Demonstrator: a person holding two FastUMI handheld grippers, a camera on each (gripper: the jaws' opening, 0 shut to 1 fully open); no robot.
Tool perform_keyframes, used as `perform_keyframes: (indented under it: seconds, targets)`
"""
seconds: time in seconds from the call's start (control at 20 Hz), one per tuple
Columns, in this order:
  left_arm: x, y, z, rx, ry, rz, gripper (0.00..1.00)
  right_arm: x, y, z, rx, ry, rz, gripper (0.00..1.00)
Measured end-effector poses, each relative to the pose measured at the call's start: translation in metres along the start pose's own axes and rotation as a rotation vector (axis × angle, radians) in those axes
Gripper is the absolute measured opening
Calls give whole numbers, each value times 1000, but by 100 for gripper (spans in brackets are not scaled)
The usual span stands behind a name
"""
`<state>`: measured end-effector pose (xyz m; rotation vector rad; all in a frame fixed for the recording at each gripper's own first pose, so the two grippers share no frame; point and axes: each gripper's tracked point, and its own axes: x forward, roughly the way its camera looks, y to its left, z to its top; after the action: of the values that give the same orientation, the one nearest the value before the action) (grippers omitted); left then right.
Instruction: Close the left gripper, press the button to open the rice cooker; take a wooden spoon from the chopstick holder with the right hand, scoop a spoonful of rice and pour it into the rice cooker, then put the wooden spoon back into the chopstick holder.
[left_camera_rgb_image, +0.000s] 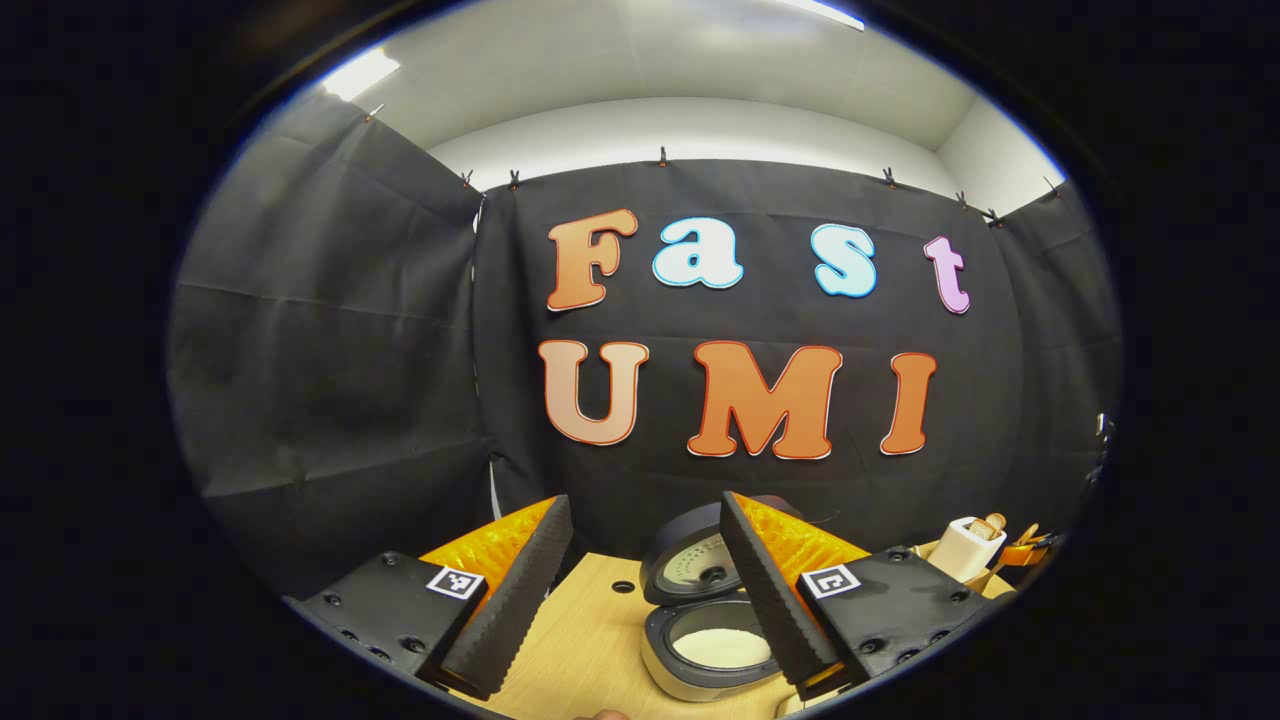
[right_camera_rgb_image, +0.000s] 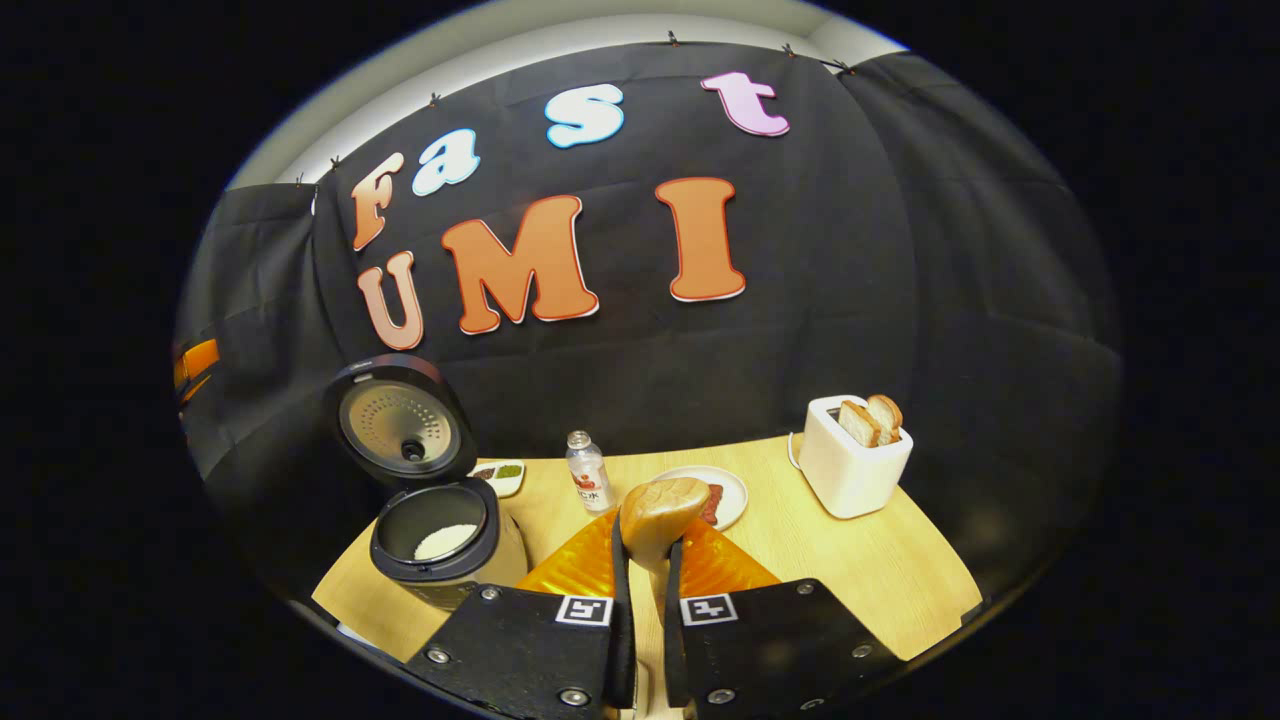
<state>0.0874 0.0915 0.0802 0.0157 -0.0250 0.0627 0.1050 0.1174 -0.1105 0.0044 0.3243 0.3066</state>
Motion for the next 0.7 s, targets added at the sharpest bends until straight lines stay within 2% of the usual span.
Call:
perform_keyframes:
  seconds: [0.65,0.7]
  targets:
    - [-28,0,11,55,-21,86,100,42,-40,-94,137,168,4,11]
    - [-30,1,13,55,-19,90,100,56,-43,-116,151,184,5,11]
